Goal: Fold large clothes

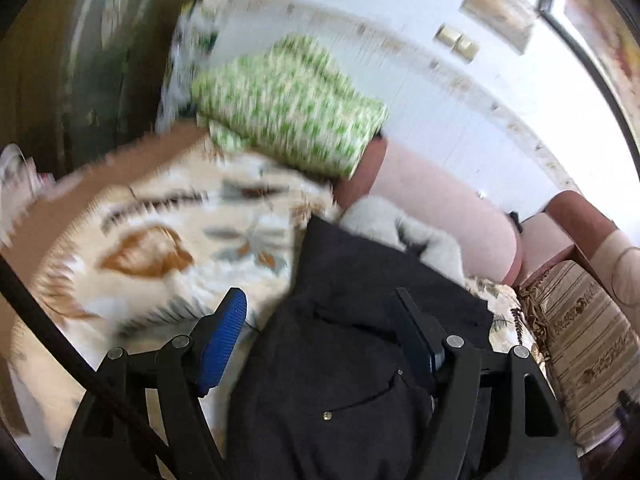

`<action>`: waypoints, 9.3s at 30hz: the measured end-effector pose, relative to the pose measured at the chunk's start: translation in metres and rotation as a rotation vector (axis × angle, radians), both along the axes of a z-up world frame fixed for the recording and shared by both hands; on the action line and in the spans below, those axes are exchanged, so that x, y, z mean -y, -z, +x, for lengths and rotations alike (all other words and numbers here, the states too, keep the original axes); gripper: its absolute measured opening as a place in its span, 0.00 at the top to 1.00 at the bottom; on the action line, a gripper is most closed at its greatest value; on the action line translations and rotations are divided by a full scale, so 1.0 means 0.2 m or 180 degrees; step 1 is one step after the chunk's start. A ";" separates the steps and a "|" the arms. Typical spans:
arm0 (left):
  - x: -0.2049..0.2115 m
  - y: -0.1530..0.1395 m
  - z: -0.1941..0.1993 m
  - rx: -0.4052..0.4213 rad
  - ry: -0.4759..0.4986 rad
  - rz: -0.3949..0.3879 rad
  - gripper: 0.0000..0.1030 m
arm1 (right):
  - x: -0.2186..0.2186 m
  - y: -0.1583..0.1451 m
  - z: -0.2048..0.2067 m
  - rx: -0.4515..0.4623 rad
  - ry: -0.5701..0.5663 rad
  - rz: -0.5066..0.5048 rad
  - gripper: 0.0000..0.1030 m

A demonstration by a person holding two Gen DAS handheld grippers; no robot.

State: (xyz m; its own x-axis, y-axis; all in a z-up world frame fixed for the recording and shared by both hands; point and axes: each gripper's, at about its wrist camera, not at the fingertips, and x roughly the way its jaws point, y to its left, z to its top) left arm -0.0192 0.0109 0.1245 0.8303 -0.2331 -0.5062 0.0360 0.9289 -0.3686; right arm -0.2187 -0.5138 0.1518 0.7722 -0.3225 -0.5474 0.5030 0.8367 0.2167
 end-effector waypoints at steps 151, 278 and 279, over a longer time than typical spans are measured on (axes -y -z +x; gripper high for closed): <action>0.50 0.19 1.45 -0.0714 0.0105 -0.0332 0.18 | 0.09 0.81 2.16 -0.0523 -0.1401 0.2264 0.57; 0.03 0.56 0.94 -0.1052 -0.0297 -0.0016 0.16 | -0.74 0.66 1.92 -0.0638 -0.1305 0.0747 0.02; 0.02 0.57 0.97 -0.1103 -0.0203 -0.0147 0.16 | -0.69 0.65 1.83 -0.0535 -0.1331 0.0953 0.02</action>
State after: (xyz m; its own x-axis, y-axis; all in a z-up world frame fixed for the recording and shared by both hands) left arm 0.1743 0.0071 0.0096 0.6246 -0.2155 -0.7506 -0.1560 0.9074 -0.3903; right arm 0.1469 -0.3766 0.0226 0.6951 0.1826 -0.6954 0.1887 0.8870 0.4215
